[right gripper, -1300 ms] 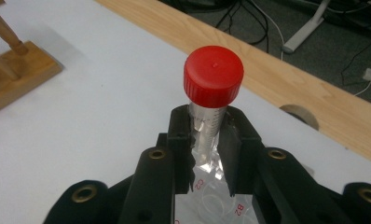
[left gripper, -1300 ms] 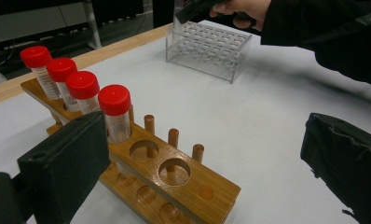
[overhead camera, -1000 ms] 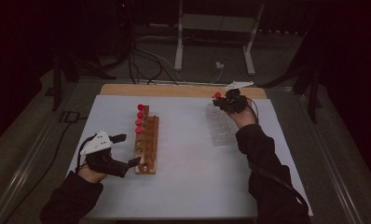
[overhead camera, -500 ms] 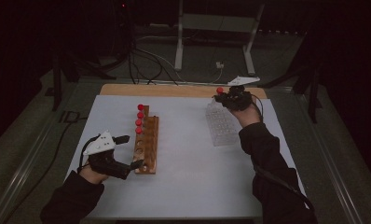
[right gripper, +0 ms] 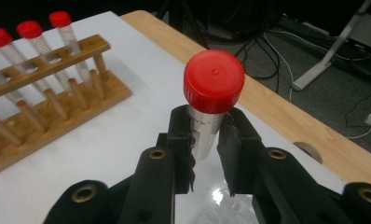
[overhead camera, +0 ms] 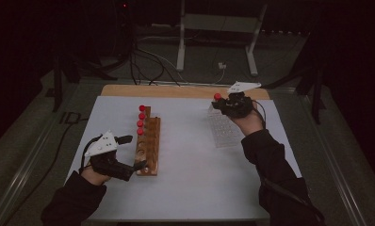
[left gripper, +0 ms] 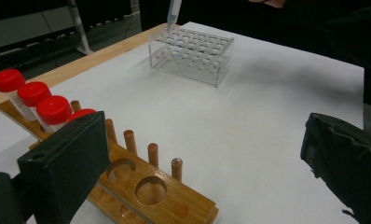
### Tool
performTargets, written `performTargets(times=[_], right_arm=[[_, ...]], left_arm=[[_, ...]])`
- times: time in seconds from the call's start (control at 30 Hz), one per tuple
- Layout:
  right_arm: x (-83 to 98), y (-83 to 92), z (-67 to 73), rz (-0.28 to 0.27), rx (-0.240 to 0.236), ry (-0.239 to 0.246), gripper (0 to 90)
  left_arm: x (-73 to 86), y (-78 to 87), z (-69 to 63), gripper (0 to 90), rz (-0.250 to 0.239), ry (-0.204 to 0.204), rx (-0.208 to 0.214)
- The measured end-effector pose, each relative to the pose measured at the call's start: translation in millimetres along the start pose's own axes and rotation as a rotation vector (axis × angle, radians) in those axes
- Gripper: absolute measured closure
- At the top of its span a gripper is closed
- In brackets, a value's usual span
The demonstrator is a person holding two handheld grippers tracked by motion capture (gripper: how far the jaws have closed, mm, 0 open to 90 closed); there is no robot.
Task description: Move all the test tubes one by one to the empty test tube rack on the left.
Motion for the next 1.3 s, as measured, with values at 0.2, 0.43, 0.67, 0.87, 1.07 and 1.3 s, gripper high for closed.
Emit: performTargets(times=[0.2,0.43,0.67,0.87,1.07,1.3], right_arm=[[9.4,1.4,16.1,0.008,-0.030,0.017,75.4],[24.2,1.1,35.5,0.043,-0.067,0.046,75.4],[37.0,5.8,54.3,0.045,-0.103,0.053,75.4],[45.7,10.1,74.3,0.050,-0.128,0.069,75.4],[55.5,11.0,96.3,0.055,-0.158,0.093,75.4],[61.4,16.8,123.9,0.036,-0.198,0.113,75.4]], left_arm=[[-3.5,-3.1,-4.9,1.9,0.005,-0.001,0.018],[-8.1,-10.1,-11.4,1.9,0.005,-0.018,0.044],[-12.2,-15.6,-15.2,1.9,0.005,-0.027,0.050],[-16.9,-18.0,-18.0,1.9,0.009,-0.030,0.061],[-23.0,-22.0,-20.9,1.9,0.017,-0.032,0.060],[-31.8,-32.8,-27.8,2.0,0.025,-0.012,0.072]])
Point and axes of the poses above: each handheld gripper's, and its own axes: y roughly backward along the jaws, x roughly out of its underside, z roughly to its left, the point moved 7 cm from there along -y, roughly forward along the jaws, and after that the axes turned 5 degrees about -x, right-handed, at the moved point
